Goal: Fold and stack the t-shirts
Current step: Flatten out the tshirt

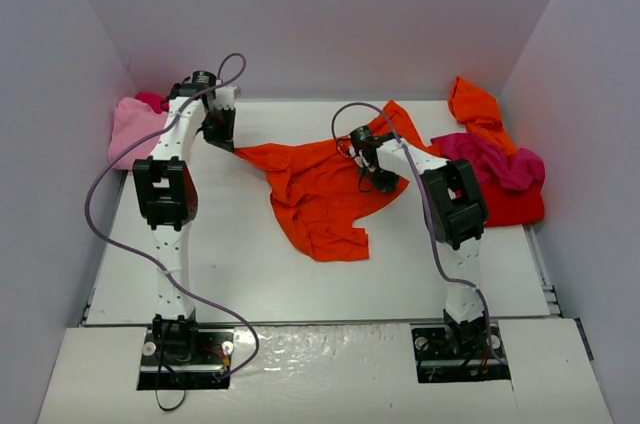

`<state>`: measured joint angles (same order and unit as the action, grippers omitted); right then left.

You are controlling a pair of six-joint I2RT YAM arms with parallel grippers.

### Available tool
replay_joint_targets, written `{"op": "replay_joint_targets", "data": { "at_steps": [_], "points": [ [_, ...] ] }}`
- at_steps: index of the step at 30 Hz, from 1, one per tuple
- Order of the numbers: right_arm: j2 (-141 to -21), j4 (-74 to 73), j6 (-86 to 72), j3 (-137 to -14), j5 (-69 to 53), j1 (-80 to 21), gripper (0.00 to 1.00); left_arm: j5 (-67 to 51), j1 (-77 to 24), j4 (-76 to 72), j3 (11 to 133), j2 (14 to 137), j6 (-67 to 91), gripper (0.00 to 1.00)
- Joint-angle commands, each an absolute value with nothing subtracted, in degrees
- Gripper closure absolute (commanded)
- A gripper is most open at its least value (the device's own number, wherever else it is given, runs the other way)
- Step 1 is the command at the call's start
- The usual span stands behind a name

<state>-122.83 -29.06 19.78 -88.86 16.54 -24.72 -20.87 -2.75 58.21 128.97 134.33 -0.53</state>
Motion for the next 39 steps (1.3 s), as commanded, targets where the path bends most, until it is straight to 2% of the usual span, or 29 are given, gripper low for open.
{"op": "replay_joint_targets", "data": {
  "at_steps": [1,5,7,15,21,26,32,39],
  "points": [
    [-119.33,-29.75,20.25,-89.16,15.58,-25.61,0.96,-16.41,-0.60,66.08,141.87,137.25,-6.13,1.00],
    [-118.65,-30.60,20.40,-89.56,13.06,-26.37,0.96,-10.81,-0.31,70.04,152.20,142.98,-9.51,1.00],
    [-118.45,-31.26,20.65,-89.68,10.57,-26.57,0.96,-9.29,1.64,70.02,153.21,143.16,-10.84,1.00],
    [-120.39,-33.74,21.01,-91.33,3.17,-28.08,0.96,-11.61,0.62,67.24,148.30,134.84,-12.65,1.00],
    [-121.46,-34.37,21.44,-91.93,2.79,-28.92,0.96,-12.42,-7.15,69.84,148.03,130.82,-14.59,1.00],
    [-122.12,-34.37,21.60,-91.35,3.62,-28.93,0.97,-17.54,-13.39,68.92,135.69,124.22,-14.93,1.00],
    [-122.20,-34.28,21.77,-91.21,3.66,-28.92,0.97,-14.45,-20.92,63.09,117.73,117.46,-15.58,1.00],
    [-121.47,-33.85,21.80,-90.45,4.28,-28.84,0.97,-13.27,-25.43,60.88,109.15,119.13,-14.97,1.00]
  ]
}}
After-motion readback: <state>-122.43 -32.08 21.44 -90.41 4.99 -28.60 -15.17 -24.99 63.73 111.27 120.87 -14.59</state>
